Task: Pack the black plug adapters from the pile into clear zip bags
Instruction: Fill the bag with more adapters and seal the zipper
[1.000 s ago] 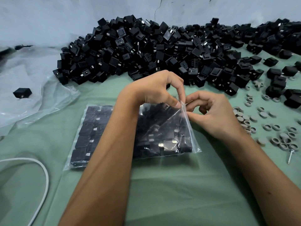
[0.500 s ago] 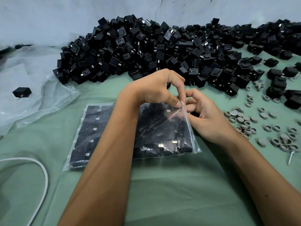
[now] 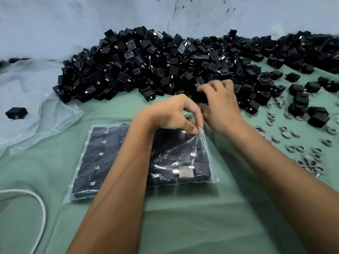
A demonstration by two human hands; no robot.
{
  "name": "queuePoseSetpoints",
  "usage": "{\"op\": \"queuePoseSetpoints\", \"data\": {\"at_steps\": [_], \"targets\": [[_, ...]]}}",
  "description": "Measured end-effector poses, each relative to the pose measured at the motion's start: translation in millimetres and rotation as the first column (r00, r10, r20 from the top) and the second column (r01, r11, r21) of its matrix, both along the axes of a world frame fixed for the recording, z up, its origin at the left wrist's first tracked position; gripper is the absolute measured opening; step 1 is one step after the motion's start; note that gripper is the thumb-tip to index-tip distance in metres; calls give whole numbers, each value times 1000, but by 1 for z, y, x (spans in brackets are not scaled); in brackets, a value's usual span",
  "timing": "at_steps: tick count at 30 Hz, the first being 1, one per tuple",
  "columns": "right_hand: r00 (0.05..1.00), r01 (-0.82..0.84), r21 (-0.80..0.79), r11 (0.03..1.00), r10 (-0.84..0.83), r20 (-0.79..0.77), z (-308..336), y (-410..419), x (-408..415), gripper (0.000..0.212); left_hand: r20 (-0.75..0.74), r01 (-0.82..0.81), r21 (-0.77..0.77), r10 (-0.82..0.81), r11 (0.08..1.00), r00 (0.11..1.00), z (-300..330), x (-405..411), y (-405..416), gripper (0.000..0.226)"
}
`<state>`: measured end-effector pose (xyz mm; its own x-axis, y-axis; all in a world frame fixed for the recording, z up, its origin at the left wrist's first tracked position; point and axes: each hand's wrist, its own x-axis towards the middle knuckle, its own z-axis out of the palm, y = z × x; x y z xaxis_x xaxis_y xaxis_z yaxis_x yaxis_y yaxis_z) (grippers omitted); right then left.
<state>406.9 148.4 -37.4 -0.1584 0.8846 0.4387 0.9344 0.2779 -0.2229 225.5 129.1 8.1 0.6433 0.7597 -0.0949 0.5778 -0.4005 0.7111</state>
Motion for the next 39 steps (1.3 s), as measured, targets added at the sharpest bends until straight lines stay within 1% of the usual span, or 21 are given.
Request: {"op": "queuePoseSetpoints", "data": {"at_steps": [1, 2, 3, 4, 5, 6, 8, 10, 12, 14, 16, 18, 20, 21, 22, 25, 28, 32, 34, 37, 39], "targets": [[997, -23, -40, 999, 26, 76, 4, 9, -4, 54, -7, 8, -2, -8, 1000, 1000, 1, 0, 0, 22], [987, -29, -88, 996, 43, 154, 6, 17, -8, 58, -19, 11, 0, -11, 1000, 1000, 1, -1, 0, 22], [972, -23, -124, 992, 51, 228, 8, 23, -12, 57, -34, 10, 6, -10, 1000, 999, 2, -1, 0, 22], [959, -15, -135, 991, 53, 279, 8, 28, -14, 53, -46, 6, 15, -6, 1000, 999, 2, -1, -1, 21], [954, -21, -117, 993, 55, 296, 8, 31, -16, 47, -52, 1, 21, 0, 1000, 999, 3, -1, -2, 21], [961, -42, -84, 996, 63, 270, 7, 31, -17, 41, -51, 0, 24, 1, 1000, 999, 4, -1, -2, 21], [980, -121, -47, 992, 127, 157, 4, 28, -15, 34, -42, 1, 18, 0, 1000, 999, 5, -2, -3, 20], [979, -198, -26, 980, 199, 53, -2, 19, -8, 31, -32, -6, 4, 6, 1000, 999, 5, -3, -2, 19], [975, -200, 17, 980, 200, -91, -12, 6, -1, 35, -33, -18, 3, 18, 1000, 999, 3, -4, -1, 17], [948, -144, 22, 989, 144, -285, -20, -8, 5, 41, -52, -35, 18, 36, 999, 998, 2, -5, 1, 16], [882, -68, -33, 997, 44, -469, -24, -18, 11, 37, -57, -57, 31, 58, 998, 997, 1, -6, 2, 15], [784, -32, -113, 993, -45, -619, -26, -29, 20, 31, -42, -62, 38, 64, 997, 997, 1, -7, 3, 16], [631, -119, -166, 979, -55, -774, -26, -44, 30, 26, -29, -68, 39, 69, 997, 997, 2, -8, 2, 16], [582, -188, -176, 966, -35, -812, -26, -52, 34, 25, -27, -72, 42, 73, 996, 997, 3, -8, 2, 15], [578, -258, -179, 949, 4, -816, -26, -58, 37, 25, -26, -76, 47, 77, 996, 997, 3, -7, 2, 15], [653, -403, -200, 893, 127, -747, -21, -67, 42, 29, -11, -80, 58, 81, 995, 997, 5, -8, 0, 14], [644, -492, -193, 849, 206, -736, -14, -70, 39, 35, 12, -74, 77, 73, 994, 997, 7, -7, 0, 12], [641, -565, -187, 803, 286, -712, -10, -74, 25, 36, 49, -41, 91, 37, 995, 998, 9, -7, 0, 11], [658, -571, -178, 802, 317, -683, -9, -74, 21, 36, 78, -29, 94, 22, 995, 997, 9, -9, -1, 11], [647, -549, -167, 819, 290, -705, -7, -75, 26, 35, 99, -29, 87, 20, 996, 995, 8, -11, -1, 11], [630, -569, -184, 802, 281, -724, -5, -75, 31, 27, 99, -29, 87, 20, 996, 995, 9, -12, 0, 11]]}}
